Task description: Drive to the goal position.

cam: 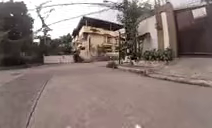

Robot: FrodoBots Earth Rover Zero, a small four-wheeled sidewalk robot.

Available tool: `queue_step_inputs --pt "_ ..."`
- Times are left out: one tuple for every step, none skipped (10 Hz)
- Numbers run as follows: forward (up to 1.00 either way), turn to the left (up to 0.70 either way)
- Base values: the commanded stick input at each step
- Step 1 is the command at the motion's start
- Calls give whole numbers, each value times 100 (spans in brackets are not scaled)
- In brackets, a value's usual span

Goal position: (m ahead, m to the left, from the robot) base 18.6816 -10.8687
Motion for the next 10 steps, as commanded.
queue_step_inputs --pt "49 3" --pt "49 52" --pt "12 23" --pt "23 5" --pt "30 3" --pt "30 3" --pt "30 3" --pt "30 3" --pt "30 3" --pt "30 3"
